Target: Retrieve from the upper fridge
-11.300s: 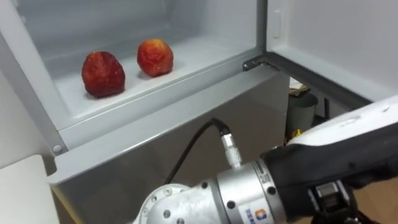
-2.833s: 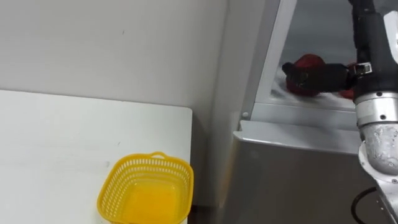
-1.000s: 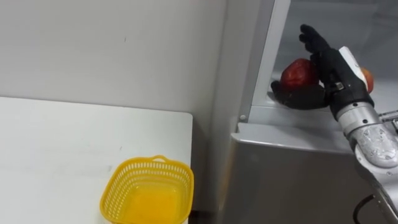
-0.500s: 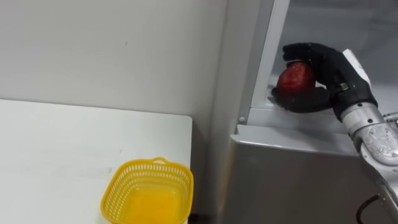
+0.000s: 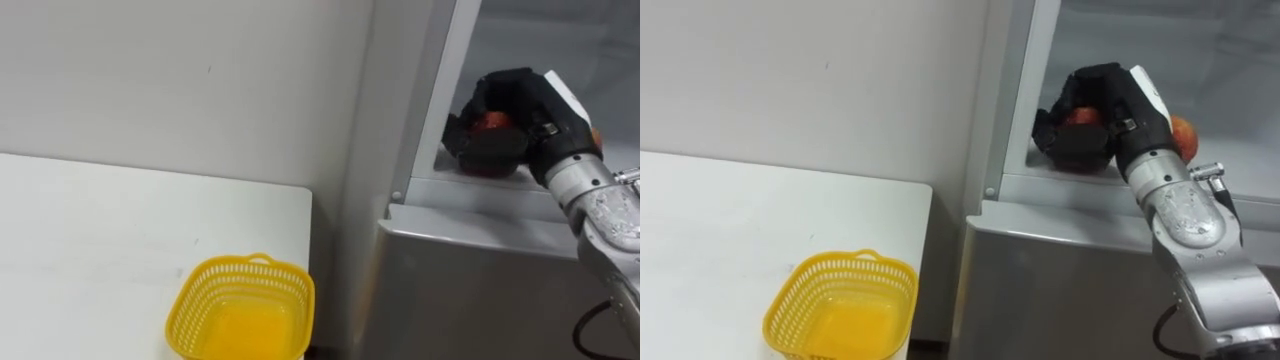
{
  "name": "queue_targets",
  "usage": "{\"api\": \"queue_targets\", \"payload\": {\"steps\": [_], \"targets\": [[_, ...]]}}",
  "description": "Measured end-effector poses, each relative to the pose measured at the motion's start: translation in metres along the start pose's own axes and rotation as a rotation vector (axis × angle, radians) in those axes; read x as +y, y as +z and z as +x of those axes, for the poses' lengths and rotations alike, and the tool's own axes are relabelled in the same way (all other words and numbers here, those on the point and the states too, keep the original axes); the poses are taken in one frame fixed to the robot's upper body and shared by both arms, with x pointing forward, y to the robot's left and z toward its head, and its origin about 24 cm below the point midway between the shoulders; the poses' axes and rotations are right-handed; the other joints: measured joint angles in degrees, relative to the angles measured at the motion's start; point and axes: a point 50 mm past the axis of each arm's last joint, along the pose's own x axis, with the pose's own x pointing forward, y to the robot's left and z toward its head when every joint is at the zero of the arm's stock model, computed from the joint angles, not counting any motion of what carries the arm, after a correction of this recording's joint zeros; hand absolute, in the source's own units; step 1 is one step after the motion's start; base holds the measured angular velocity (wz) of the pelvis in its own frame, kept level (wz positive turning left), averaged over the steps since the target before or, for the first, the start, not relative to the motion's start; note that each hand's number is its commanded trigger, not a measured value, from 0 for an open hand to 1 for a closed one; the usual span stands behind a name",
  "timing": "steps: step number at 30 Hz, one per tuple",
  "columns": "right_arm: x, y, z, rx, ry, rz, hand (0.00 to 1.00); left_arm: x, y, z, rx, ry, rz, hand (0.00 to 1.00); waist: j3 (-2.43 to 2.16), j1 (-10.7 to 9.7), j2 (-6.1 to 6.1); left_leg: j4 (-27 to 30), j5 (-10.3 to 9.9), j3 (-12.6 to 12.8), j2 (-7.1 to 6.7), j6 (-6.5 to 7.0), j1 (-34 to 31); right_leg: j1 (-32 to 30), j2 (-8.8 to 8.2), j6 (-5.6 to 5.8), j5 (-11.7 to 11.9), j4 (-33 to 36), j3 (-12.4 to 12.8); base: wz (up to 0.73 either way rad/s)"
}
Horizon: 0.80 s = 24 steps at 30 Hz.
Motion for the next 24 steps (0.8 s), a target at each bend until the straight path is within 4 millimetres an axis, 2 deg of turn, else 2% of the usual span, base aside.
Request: {"api": "queue_targets", "payload": {"steps": [5,6,7,8,9,24], "targets": [[0.0001,0.0004,0.0000,-0.003,0.001,0.000,1.00,0.0003,0.0004,0.0000,-0.001,0.001,0.000,0.00,0.00,0.0,0.01,-0.1,0.0,-0.1,0.00,0.00,0.0,0.0,0.02,0.00,0.0,0.0,0.0,0.00],[0.0001,0.0004,0.0000,-0.003,0.001,0.000,0.93,0.0003,0.0004,0.0000,-0.001,0.001,0.000,0.00,0.00,0.0,0.01,-0.1,0.0,-0.1,0.00,0.00,0.0,0.0,0.02,0.00,0.0,0.0,0.0,0.00],[0.0001,0.0005,0.0000,-0.003,0.001,0.000,0.58,0.0003,0.0004,0.0000,-0.001,0.001,0.000,0.00,0.00,0.0,0.01,-0.1,0.0,-0.1,0.00,0.00,0.0,0.0,0.02,0.00,0.0,0.0,0.0,0.00],[0.0002,0.0005,0.0000,-0.003,0.001,0.000,0.32,0.0003,0.0004,0.0000,-0.001,0.001,0.000,0.00,-0.01,0.0,0.01,-0.1,0.0,-0.1,0.00,0.00,0.0,0.0,0.02,0.00,0.0,0.0,0.0,0.00],[0.0003,0.0005,0.0000,-0.004,0.001,-0.002,0.00,0.0003,0.0004,0.0000,-0.001,0.001,0.000,0.00,-0.01,-0.1,0.01,-0.1,0.0,-0.1,0.00,0.00,0.0,0.0,0.02,0.00,0.0,0.0,0.0,0.00],[0.0038,-0.0012,0.0000,0.015,0.023,-0.041,0.00,0.0022,0.0030,0.0001,0.005,0.008,-0.002,0.00,-0.10,-0.3,0.17,0.1,0.0,-0.1,-0.01,0.00,0.0,0.1,0.00,-0.01,0.0,0.0,0.1,0.00]]}}
